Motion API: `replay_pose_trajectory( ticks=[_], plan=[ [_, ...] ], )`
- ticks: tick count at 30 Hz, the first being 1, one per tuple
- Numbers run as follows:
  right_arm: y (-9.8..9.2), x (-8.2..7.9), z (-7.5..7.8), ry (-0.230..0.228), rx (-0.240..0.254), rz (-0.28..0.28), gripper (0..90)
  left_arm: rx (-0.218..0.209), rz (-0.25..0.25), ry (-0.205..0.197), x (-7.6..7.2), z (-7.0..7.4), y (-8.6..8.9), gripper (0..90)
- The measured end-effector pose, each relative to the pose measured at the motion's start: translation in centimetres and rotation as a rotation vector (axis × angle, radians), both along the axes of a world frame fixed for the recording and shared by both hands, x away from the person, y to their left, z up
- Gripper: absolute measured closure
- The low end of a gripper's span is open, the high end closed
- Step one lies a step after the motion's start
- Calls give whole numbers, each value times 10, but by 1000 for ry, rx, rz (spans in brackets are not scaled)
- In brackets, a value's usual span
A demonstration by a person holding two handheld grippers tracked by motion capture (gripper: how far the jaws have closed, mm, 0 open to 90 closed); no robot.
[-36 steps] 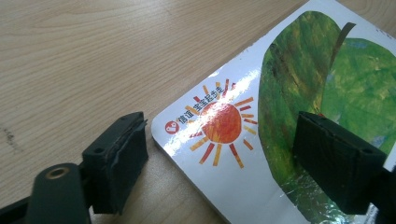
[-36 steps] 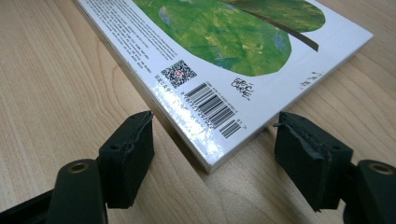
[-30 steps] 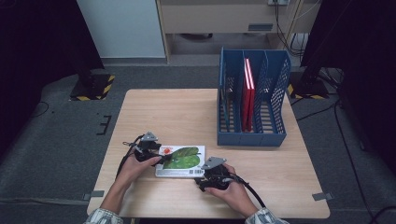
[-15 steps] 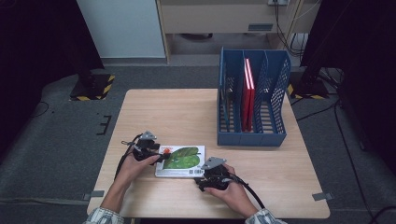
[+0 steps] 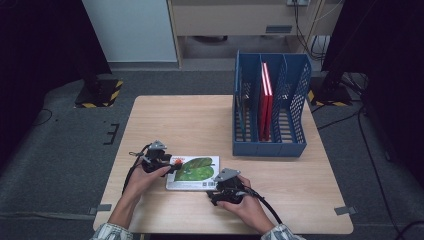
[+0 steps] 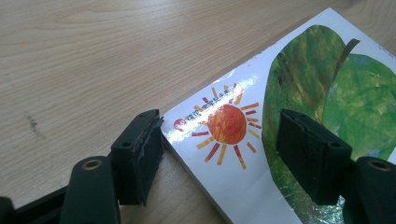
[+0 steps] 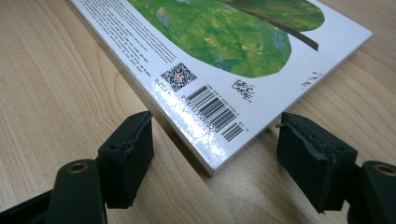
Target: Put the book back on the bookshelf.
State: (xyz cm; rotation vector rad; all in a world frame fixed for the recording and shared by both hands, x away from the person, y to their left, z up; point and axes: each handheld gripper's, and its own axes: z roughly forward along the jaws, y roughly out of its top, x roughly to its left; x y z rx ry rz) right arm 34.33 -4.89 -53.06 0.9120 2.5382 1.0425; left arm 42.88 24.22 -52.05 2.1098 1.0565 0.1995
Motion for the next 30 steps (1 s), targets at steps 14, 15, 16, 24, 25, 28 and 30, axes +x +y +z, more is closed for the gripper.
replay_pose_trajectory(
  ticks=[14,15,16,24,25,28,30],
  plan=[
    [15,-2,-2,14,-14,-52,101,-16,20,-19,-3,11,1,315],
    [17,-2,-3,15,-14,-62,85,-21,23,-22,-4,12,1,315],
    [18,-2,-4,12,-9,-72,76,-25,23,-24,-4,13,1,315],
    [25,0,-7,0,5,-122,23,-39,36,-30,-6,19,0,309],
    [27,0,-8,0,5,-134,11,-33,36,-34,-6,21,0,310],
    [28,0,-8,-2,6,-145,7,-28,37,-36,-6,23,-1,307],
    [28,0,-8,0,8,-149,7,-35,43,-38,-7,24,-2,307]
  ],
)
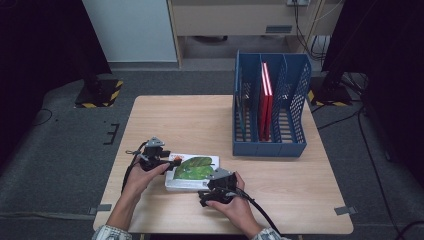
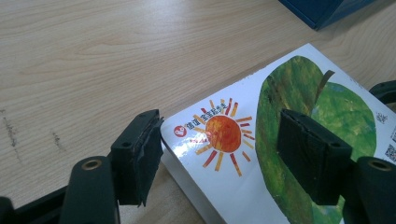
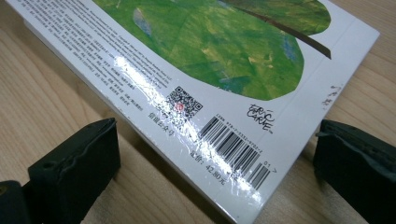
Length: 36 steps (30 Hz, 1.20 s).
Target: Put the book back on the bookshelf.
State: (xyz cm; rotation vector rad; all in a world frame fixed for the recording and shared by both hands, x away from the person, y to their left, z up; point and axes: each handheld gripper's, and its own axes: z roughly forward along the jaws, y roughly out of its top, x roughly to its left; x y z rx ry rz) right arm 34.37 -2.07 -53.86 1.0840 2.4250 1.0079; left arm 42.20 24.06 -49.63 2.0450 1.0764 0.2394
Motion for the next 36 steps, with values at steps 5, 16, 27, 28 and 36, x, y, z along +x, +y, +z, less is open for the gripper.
replay_pose_trajectory(
  ticks=[5,16,27,28,36],
  plan=[
    [4,1,0,-2,0,-41,6,11,2,-5,-1,5,-3,306],
    [6,2,1,14,36,-98,0,16,3,-9,-1,14,-5,305],
    [5,3,1,20,58,-105,9,-9,17,8,-2,2,-7,112],
    [5,3,1,20,58,-105,9,-15,17,15,-4,0,-7,106],
    [6,2,1,20,56,-100,12,-32,-5,46,-15,-8,-4,76]
  ],
)
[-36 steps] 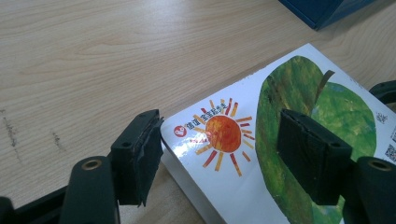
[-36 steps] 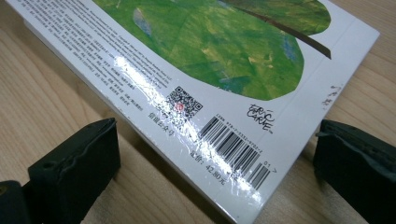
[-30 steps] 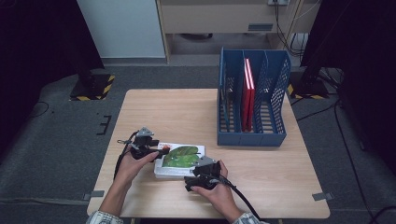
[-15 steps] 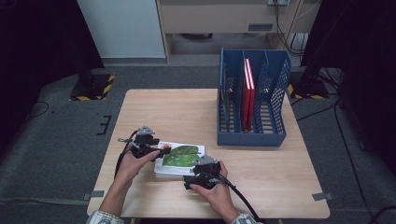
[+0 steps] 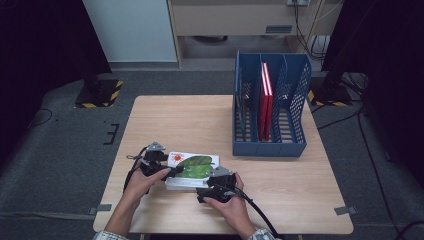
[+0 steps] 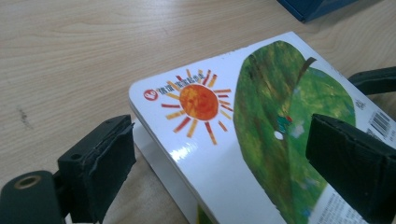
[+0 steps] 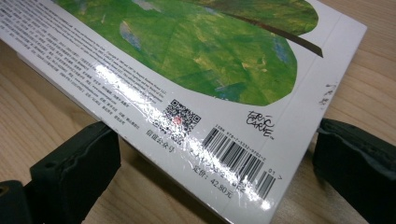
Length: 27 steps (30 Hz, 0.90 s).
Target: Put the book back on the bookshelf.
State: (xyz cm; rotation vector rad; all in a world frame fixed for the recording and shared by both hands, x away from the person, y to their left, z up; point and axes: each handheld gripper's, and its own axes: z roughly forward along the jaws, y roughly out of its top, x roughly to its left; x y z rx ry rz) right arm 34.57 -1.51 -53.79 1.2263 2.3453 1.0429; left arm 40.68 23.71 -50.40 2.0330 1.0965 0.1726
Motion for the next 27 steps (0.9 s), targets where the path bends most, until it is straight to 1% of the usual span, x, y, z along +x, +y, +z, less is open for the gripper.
replay_pose_trajectory(
  ticks=[4,5,7,8,12,18,20,21,24,25,27],
  plan=[
    [0,0,0,1,1,-2,12,-16,-40,27,-4,-5,0,107],
    [0,0,0,1,2,-2,12,-29,-48,37,-4,-7,-1,114],
    [0,0,0,1,3,-2,12,-32,-65,46,-4,-9,-1,136],
    [0,0,0,1,3,-1,12,-30,-69,44,-4,-9,-1,144],
    [0,0,0,2,3,5,13,-32,-72,38,-4,-9,-1,151],
    [-5,1,0,0,4,35,16,-33,-78,42,-3,-11,1,171],
    [-7,1,1,7,6,37,25,-39,-76,43,-3,-11,1,180],
    [-9,1,1,7,2,42,47,-41,-73,40,-3,-11,2,185],
    [-12,1,3,20,-7,53,50,-38,-75,39,-3,-11,1,184],
    [-16,1,6,26,15,65,64,-37,-76,41,-3,-11,1,184],
    [-18,1,9,35,23,82,66,-36,-77,42,-3,-12,1,183]
  ],
)
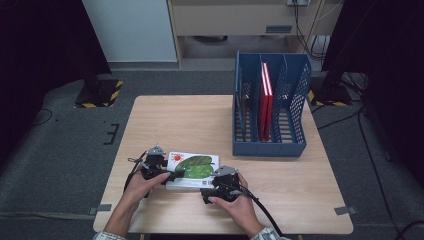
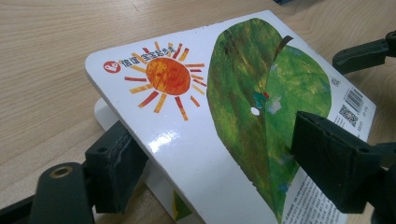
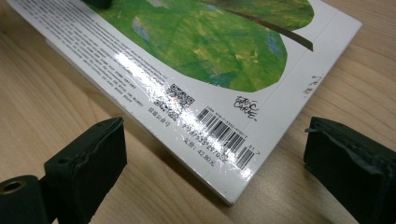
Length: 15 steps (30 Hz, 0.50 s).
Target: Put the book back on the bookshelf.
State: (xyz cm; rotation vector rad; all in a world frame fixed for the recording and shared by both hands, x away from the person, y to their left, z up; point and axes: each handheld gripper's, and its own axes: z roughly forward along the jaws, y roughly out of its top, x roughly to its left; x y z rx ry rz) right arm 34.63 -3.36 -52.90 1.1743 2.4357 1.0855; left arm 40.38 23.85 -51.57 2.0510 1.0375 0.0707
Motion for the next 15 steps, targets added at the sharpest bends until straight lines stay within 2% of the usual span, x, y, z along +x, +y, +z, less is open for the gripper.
replay_pose_trajectory(
  ticks=[5,8,15],
  plan=[
    [-4,1,7,-7,17,46,93,-2,-2,1,0,-1,0,183],
    [-10,8,7,-20,28,26,127,-2,-4,0,0,-2,1,183],
    [-17,24,3,-15,64,4,136,7,-9,5,0,-3,1,183]
  ],
)
